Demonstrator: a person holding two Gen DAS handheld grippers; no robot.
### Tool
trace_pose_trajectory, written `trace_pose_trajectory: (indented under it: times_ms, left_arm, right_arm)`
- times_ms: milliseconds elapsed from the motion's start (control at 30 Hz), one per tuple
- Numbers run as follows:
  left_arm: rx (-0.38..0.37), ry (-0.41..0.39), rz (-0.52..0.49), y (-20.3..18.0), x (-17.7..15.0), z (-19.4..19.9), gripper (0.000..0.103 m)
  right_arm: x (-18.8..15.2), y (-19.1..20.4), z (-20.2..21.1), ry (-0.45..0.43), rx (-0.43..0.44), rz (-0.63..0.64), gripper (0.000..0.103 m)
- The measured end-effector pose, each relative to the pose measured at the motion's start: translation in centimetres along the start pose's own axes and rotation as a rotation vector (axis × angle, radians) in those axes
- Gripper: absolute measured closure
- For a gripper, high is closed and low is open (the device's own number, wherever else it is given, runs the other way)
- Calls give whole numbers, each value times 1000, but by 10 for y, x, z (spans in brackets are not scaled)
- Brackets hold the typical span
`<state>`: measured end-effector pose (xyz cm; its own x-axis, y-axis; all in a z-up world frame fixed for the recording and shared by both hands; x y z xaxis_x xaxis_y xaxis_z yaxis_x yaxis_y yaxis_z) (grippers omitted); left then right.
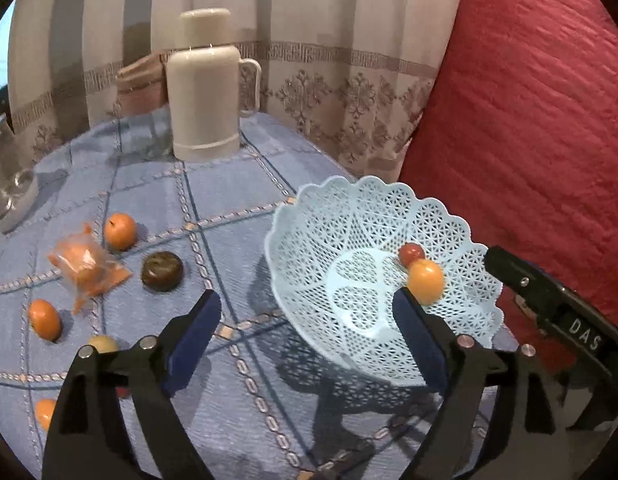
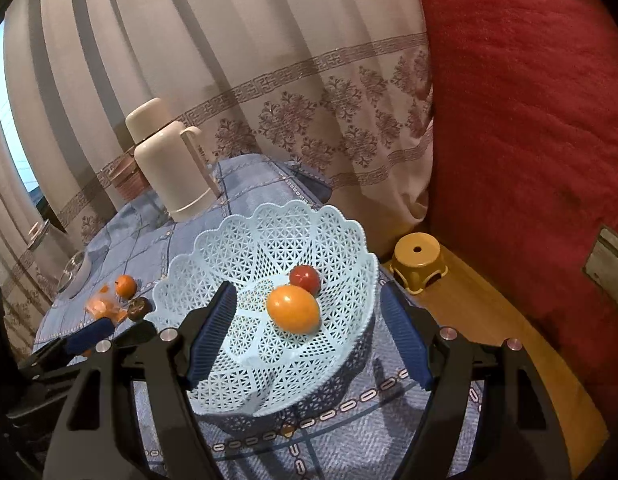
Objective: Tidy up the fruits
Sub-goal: 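Lower the large orange into the white basket and open the left tool, then withdraw both tools from the basket back over the remaining fruits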
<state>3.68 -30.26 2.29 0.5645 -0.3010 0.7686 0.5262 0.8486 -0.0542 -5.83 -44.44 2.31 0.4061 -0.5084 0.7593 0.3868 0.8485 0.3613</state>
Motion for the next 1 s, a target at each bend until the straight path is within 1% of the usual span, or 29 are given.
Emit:
trace_pose_trajectory:
  times_ms: [100,200,333,467,533,633,767,1000]
  left_arm:
    - [14,-6,-9,5,2,2,11]
    - [25,-2,23,16,2,6,11]
    - [52,-7,66,31,3,12,11]
    - [102,-27,76,46,3,21,8]
    - [138,-43,80,54,4,28,5]
    - [163,-64,95,67,3,39,5]
    - [168,-67,126,84,0,49,5]
    - [202,-83,157,115,-9,70,5]
  right_arm:
    - [1,0,3,-14,6,-6,27]
    - [3,3,7,-40,13,-3,27]
    - [8,9,16,-111,32,23,12]
    - [8,27,22,-150,34,114,11]
    - [6,35,23,-152,38,148,11]
    - [2,46,24,-147,46,177,11]
    - [-3,54,23,-128,61,181,11]
    - [-8,64,23,-114,71,183,11]
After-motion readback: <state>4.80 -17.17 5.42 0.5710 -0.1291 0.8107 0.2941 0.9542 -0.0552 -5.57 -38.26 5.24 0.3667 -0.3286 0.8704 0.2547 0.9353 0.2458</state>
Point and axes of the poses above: each gripper's, at about its wrist camera, not at the fingertips, and z roughly against the way its jaws point, y to its left, x to its top, the point moved 8 cm from there along -z, roughly the way its jaws point, and after that the axes turned 1 degree about x, right-handed, at the moved point
